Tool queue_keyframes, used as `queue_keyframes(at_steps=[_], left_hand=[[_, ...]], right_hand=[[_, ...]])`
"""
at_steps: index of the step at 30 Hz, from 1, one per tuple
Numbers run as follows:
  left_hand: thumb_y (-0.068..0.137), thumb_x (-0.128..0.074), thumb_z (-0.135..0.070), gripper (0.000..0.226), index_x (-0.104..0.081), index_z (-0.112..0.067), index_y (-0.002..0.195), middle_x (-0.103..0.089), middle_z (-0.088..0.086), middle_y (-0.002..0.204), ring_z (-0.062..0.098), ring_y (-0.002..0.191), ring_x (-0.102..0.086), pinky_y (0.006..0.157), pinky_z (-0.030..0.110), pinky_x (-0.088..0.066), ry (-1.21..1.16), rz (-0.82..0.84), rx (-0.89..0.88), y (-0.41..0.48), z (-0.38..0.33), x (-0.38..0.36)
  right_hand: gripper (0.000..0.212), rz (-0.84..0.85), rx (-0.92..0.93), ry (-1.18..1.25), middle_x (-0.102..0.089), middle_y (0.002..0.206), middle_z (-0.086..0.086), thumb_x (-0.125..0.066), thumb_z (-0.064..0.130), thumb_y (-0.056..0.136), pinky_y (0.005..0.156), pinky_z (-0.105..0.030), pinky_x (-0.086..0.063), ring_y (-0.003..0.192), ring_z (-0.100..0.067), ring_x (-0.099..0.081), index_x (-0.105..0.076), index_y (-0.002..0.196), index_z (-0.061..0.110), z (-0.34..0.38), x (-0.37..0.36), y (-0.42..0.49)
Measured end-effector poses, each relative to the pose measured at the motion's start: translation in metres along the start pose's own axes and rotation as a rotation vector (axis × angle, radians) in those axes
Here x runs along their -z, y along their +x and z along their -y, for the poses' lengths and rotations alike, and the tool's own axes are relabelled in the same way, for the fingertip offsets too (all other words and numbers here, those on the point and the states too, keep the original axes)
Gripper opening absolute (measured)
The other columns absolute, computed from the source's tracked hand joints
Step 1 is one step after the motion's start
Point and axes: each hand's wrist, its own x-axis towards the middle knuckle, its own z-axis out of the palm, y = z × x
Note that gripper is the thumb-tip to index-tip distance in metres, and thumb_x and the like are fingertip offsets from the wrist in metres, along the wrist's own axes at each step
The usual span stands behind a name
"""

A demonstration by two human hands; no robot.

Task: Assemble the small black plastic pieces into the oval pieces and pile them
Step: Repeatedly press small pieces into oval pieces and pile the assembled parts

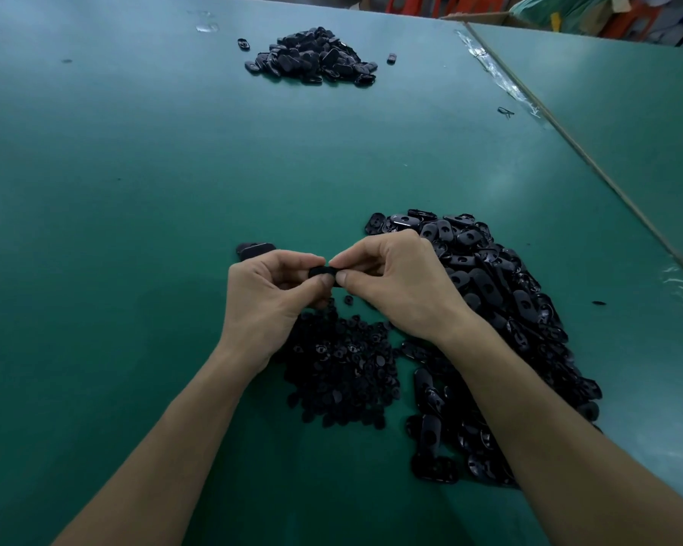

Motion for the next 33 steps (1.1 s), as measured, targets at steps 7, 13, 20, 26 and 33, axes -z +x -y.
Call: queue_keyframes(at_steps=[7,13,20,26,33], left_hand=[[0.079,-0.084,-0.008,0.028,-0.073,-0.033,0.082,-0.075,-0.013,0.074,0.008,0.067,-0.072,0.067,0.02,-0.058,0.336,-0.165,-0.114,0.008,0.006,0.011],[0.083,-0.08,-0.029,0.012,-0.077,-0.033,0.094,-0.073,-0.02,0.084,0.001,0.081,-0.071,0.08,0.03,-0.059,0.665,-0.331,-0.134,0.012,0.002,0.027],[0.088,-0.073,-0.041,0.02,-0.073,-0.028,0.103,-0.072,-0.004,0.099,0.026,0.096,-0.063,0.073,0.035,-0.047,1.005,-0.415,-0.181,0.014,0.004,0.031],[0.094,-0.066,-0.041,0.029,-0.064,-0.02,0.114,-0.059,0.001,0.103,0.027,0.09,-0.061,0.079,0.043,-0.045,1.088,-0.373,-0.148,0.013,0.004,0.031],[0.1,-0.051,-0.049,0.028,-0.047,-0.021,0.105,-0.049,-0.016,0.07,0.021,0.071,-0.051,0.081,0.044,-0.04,0.969,-0.373,-0.108,0.011,0.003,0.029]], right_hand=[[0.03,0.023,-0.025,-0.372,-0.065,0.116,0.0,-0.058,0.026,0.1,0.1,-0.026,-0.046,0.11,-0.011,-0.058,-0.067,0.128,0.021,-0.004,-0.002,0.006],[0.036,0.115,-0.148,-0.765,-0.051,0.124,-0.007,-0.054,0.038,0.102,0.102,-0.039,-0.039,0.119,-0.027,-0.044,-0.062,0.132,0.02,-0.018,0.002,0.005],[0.035,0.077,-0.122,-0.72,-0.054,0.117,-0.008,-0.051,0.037,0.103,0.1,-0.039,-0.045,0.113,-0.026,-0.05,-0.067,0.122,0.013,-0.018,0.004,0.005],[0.037,0.112,-0.082,-0.762,-0.059,0.119,-0.005,-0.061,0.042,0.097,0.099,-0.038,-0.043,0.116,-0.026,-0.05,-0.064,0.127,0.021,-0.013,-0.002,0.002],[0.03,0.094,-0.091,-0.763,-0.059,0.119,-0.008,-0.051,0.03,0.102,0.099,-0.04,-0.045,0.114,-0.028,-0.052,-0.061,0.125,0.015,-0.009,-0.01,0.0]])
